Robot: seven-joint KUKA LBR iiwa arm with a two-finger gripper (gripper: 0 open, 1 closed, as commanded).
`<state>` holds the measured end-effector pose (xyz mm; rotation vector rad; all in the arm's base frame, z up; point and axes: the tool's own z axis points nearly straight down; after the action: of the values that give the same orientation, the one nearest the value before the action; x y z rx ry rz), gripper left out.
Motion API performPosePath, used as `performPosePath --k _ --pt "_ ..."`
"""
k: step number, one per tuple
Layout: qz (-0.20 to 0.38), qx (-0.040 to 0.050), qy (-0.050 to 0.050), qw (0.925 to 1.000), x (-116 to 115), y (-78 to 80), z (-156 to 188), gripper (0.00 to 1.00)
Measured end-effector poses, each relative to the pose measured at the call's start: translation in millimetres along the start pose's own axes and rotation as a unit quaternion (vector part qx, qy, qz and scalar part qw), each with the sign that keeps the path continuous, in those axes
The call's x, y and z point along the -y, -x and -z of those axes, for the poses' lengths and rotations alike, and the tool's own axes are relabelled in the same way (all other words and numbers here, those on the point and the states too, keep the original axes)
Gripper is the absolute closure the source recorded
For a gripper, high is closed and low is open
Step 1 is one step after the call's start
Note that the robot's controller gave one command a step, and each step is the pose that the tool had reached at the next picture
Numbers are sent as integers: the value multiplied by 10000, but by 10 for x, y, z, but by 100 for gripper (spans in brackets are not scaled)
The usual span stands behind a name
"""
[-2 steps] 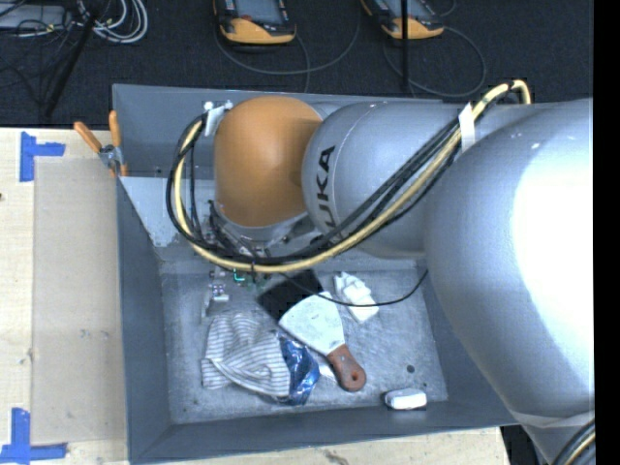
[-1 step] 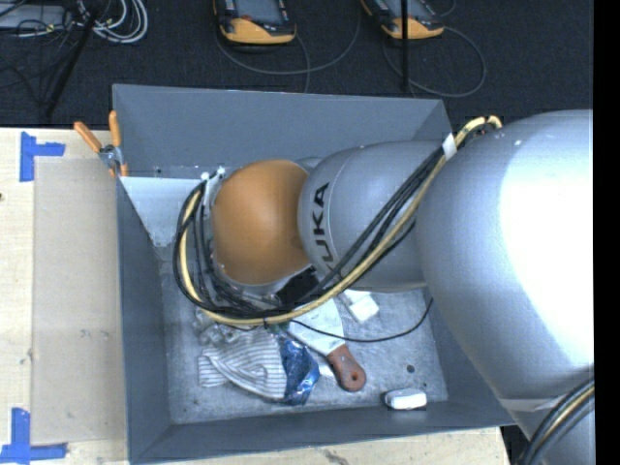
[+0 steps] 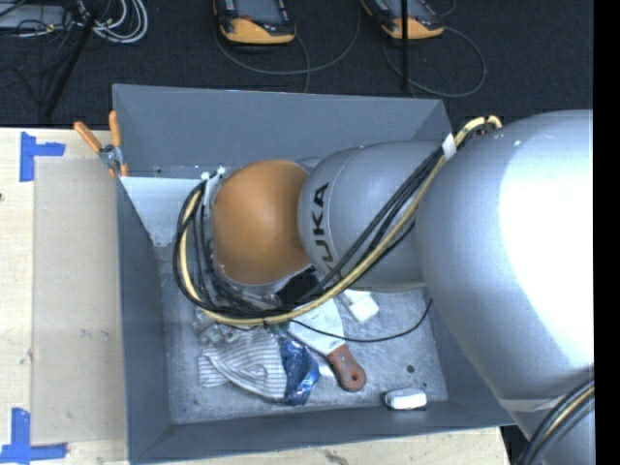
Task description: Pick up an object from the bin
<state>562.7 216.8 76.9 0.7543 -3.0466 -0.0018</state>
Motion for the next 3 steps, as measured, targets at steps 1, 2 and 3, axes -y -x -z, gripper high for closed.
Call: performPosePath --k 1,2,3 --pt "396 57 -16 9992 13 -217 1702 100" --pt "387 20 -6 9992 15 -230 1665 100" --pt "774 3 -2 9970 35 -385 911 0"
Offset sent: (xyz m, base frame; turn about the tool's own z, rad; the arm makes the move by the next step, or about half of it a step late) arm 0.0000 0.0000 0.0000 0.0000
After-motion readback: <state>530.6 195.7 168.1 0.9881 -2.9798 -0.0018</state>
